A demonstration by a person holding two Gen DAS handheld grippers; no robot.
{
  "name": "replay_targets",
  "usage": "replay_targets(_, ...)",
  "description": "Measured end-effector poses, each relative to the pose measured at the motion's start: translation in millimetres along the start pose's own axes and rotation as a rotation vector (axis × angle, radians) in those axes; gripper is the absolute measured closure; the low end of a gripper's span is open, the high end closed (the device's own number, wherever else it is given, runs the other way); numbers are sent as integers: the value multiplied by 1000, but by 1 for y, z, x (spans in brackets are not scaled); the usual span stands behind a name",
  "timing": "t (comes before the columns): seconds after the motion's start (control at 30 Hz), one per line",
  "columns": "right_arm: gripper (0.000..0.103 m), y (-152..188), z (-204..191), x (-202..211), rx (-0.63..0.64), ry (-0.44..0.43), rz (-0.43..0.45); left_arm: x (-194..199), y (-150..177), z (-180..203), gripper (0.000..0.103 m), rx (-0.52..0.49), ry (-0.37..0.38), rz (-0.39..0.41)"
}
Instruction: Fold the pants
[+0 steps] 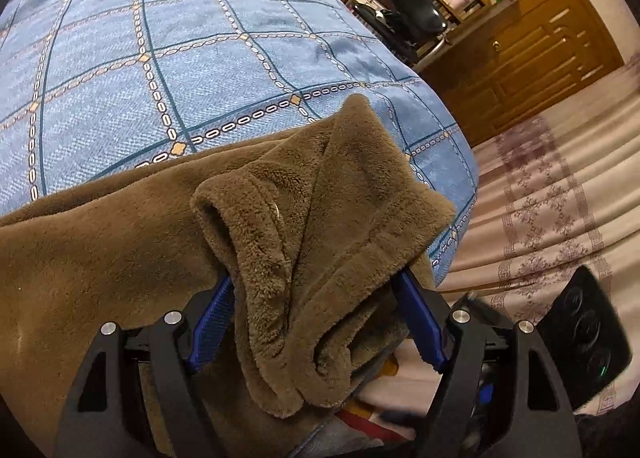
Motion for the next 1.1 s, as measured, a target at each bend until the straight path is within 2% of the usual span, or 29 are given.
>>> replay_targets(0.07,33,-8,12,2,-18,17,19,1,-1,-4,26,19,16,13)
replay_targets(0.17,30,-21,20,3,-52,-23,33,9,-7,-10,26,37,30,58)
replay_targets(0.3,30,-32,15,0,-25,-76,34,21,-15,-27,26,76,35,92)
replay_targets(0.6,29,-12,-28,-54,58,-150,-93,28,-23,-38,26,197,142,111)
replay_targets(0.73,29,4,-33,-58,89,-132,-119,23,-24,-25,26,164,155,95)
replay_targets(0.8,28,8,-34,-58,102,-116,-117,21,-23,-21,23,135,135,90)
replay_targets(0.93,28,6,-38,-45,119,-50,-65,21,-22,-10,22,83,131,98)
replay_targets(1.1,28,9,-52,-32,176,-17,-35,29,-23,0,22,58,158,108)
Point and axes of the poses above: each gripper's, at about its wrist camera, not at the fingertips, and x roughly against the way its jaws point, z to its right, y to its underside, the point moved 9 cm from there along -x, roughly the way its jaws point, and after that the axes turned 2 degrees about z, right-handed, at the moved point
